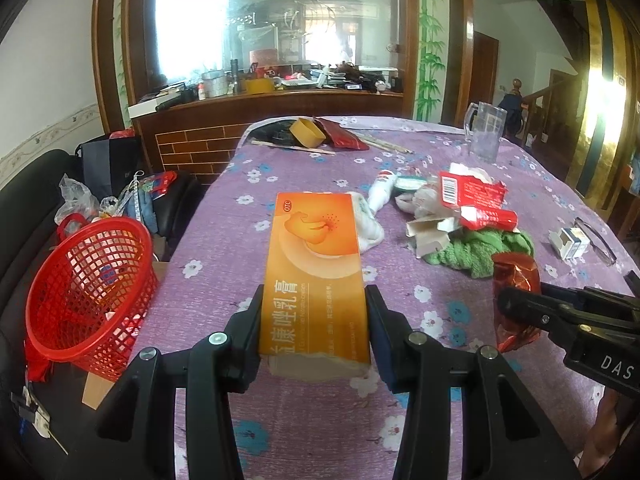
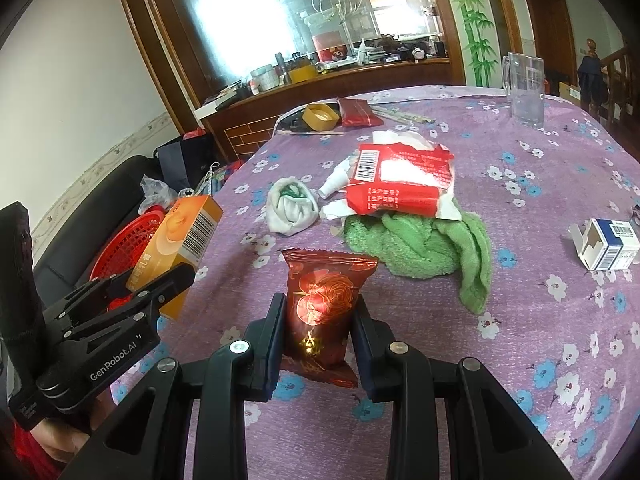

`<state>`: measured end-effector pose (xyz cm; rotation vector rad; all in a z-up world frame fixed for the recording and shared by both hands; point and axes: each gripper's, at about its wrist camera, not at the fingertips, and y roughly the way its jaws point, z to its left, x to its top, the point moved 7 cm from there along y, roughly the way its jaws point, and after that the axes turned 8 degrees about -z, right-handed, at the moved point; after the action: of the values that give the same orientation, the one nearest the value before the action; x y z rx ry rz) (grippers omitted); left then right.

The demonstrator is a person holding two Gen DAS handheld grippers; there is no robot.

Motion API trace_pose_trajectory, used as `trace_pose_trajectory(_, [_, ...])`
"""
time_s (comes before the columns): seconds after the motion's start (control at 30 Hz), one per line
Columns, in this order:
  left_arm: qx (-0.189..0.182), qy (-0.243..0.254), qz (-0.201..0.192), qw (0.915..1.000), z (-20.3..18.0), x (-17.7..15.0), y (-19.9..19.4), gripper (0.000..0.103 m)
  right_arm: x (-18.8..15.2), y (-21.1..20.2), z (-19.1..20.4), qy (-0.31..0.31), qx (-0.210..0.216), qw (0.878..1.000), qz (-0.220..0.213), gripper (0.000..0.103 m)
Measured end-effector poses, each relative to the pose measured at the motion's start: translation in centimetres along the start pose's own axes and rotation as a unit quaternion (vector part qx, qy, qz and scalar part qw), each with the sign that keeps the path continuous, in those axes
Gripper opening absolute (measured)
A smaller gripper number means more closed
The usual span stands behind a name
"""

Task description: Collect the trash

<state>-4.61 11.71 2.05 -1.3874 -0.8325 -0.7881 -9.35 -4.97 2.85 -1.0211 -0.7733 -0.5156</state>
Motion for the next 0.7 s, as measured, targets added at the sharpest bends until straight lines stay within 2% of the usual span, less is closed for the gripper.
trace_pose_trajectory(0.7, [0.034, -0.043, -0.021, 0.9983, 6.5, 0.9, -1.4, 0.045, 1.4, 1.4, 4.7, -0.014, 0.044, 0.999, 0.022, 0.034])
